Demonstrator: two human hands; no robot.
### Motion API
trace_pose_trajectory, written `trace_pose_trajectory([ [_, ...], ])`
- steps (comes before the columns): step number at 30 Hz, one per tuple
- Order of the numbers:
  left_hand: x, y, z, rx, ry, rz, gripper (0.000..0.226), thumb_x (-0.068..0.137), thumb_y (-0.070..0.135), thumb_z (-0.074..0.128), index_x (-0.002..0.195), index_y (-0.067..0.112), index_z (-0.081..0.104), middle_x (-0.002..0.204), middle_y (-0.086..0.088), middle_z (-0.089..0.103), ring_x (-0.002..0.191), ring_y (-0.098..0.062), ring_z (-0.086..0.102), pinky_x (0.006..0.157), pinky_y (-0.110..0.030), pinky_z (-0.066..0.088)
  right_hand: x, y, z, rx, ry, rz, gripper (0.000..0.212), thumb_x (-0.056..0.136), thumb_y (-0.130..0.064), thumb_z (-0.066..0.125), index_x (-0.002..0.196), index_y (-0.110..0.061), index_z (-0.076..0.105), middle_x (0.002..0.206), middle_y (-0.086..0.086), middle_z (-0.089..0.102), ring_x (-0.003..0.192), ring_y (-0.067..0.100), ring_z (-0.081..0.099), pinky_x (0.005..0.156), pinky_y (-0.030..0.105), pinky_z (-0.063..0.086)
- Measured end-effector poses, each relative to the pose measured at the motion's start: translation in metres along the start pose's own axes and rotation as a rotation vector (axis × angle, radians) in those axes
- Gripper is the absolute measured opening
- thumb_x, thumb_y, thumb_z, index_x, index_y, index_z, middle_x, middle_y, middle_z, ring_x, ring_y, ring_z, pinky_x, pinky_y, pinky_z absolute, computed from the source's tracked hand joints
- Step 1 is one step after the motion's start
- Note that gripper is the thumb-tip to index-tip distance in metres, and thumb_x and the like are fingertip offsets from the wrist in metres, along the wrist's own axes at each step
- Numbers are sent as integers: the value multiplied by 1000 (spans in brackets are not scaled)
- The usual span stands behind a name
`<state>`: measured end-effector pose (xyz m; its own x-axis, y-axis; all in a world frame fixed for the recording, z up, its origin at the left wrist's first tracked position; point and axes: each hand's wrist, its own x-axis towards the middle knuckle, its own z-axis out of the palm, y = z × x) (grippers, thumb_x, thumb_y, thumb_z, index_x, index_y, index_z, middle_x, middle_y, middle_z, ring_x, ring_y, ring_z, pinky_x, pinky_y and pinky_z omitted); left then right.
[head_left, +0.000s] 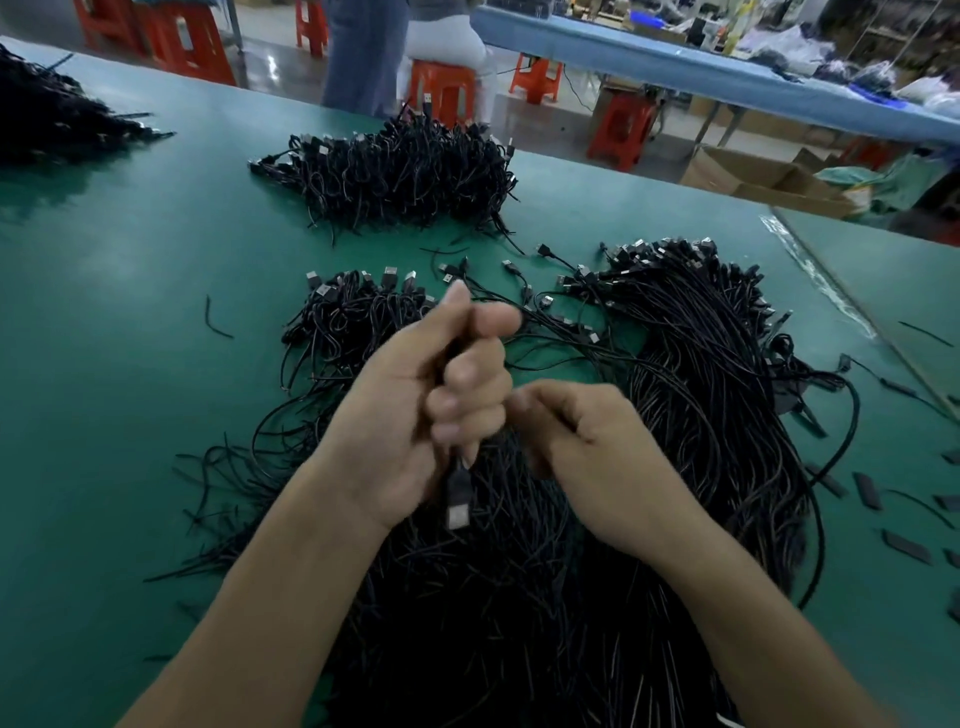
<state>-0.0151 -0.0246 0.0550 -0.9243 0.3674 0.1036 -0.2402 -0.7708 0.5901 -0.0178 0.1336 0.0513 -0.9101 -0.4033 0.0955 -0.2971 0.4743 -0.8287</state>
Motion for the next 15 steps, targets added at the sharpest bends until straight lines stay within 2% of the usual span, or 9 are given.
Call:
trace_pose_trajectory([
  [2,3,-5,0,-47,87,114,47,99,37,40,87,10,78,64,4,64,49,-1,57,45,-13,49,-4,-4,0,-92,-98,15,39,103,-36,49,65,-35,59,53,-7,54,44,7,42,46,29,36],
  [4,7,-9,-2,-73,90,213,46,98,37,40,102,7,75,90,-5,76,78,-12,74,66,-20,59,-9,-7,-3,-151,-162,37,40,104,-33,47,67,-21,56,56,-2,58,44,8,45,45,28,39],
  [5,8,-11,-4,-14,102,262,46,97,37,41,109,6,72,100,-9,76,90,-17,75,75,-25,60,-11,-9,-4,-171,-194,48,40,104,-31,46,67,-18,53,57,3,58,45,13,45,45,32,41],
  [7,10,-16,-10,293,203,391,45,97,38,41,118,6,65,109,-11,75,102,-23,73,83,-29,59,-15,-13,-7,-203,-254,70,39,104,-27,46,66,-18,49,59,9,57,49,23,44,49,40,41],
  [8,10,-19,-14,514,263,468,44,99,38,41,120,7,65,108,-10,75,102,-22,73,84,-29,59,-15,-15,-9,-216,-267,73,38,103,-26,46,66,-19,49,58,8,55,49,21,43,49,41,41],
  [10,10,-24,-23,987,327,568,42,102,36,39,119,9,66,102,-1,76,97,-11,73,82,-25,59,-14,-21,-14,-238,-237,33,36,100,-31,48,66,-19,51,56,-3,53,49,13,46,50,38,42],
  [12,9,-20,-28,1356,320,517,42,104,35,40,108,9,72,89,11,73,82,3,71,74,-15,56,-10,-25,-23,-253,-137,-43,31,94,-42,51,73,-23,65,62,-5,64,53,15,56,54,39,48],
  [13,8,-17,-31,1420,310,439,45,105,36,40,97,9,75,77,11,71,71,4,69,66,-12,53,-7,-28,-28,-241,-79,-83,29,92,-46,54,78,-26,70,62,-5,65,51,16,56,52,39,48],
  [15,4,-11,-28,1253,262,223,56,101,46,38,74,12,73,56,0,66,47,-7,62,50,-16,48,0,-29,-37,-186,35,-167,23,92,-43,62,79,-26,73,52,-12,57,40,6,44,40,21,38],
])
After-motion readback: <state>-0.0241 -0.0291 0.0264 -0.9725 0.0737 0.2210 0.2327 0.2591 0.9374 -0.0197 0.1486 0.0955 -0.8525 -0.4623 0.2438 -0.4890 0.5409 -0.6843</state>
